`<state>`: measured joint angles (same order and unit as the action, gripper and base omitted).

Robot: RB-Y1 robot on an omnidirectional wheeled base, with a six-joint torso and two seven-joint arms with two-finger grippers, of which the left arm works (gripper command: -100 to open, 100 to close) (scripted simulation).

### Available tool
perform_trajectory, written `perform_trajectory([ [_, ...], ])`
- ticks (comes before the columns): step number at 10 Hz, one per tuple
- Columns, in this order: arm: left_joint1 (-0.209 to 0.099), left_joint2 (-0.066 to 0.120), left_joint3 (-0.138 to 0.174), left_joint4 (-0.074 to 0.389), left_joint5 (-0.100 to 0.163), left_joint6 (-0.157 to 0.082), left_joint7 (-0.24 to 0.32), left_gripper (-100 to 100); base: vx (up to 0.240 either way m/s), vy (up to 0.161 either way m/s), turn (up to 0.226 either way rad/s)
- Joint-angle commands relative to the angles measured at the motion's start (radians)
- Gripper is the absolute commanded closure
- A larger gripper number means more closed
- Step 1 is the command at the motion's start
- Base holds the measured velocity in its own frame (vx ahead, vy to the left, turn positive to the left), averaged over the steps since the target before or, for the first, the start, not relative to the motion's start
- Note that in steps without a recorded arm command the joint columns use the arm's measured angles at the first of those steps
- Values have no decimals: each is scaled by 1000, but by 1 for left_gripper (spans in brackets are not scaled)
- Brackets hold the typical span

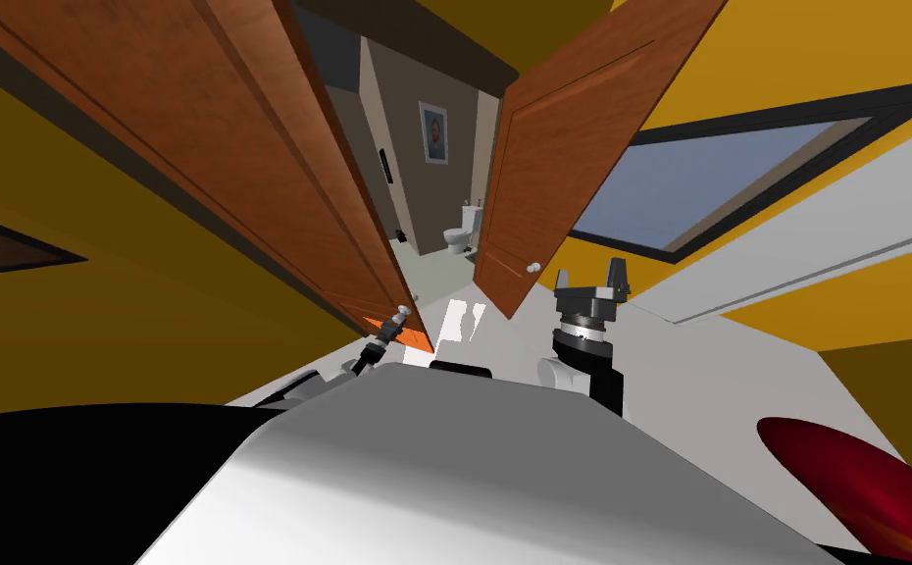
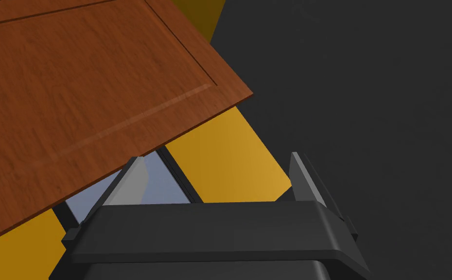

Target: Pull the door open

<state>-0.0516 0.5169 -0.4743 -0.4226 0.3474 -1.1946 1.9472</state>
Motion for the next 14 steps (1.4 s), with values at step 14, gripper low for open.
perform_trajectory([
  [14, 59, 36, -36, 25, -3, -113, 35, 100, -159, 75, -133],
])
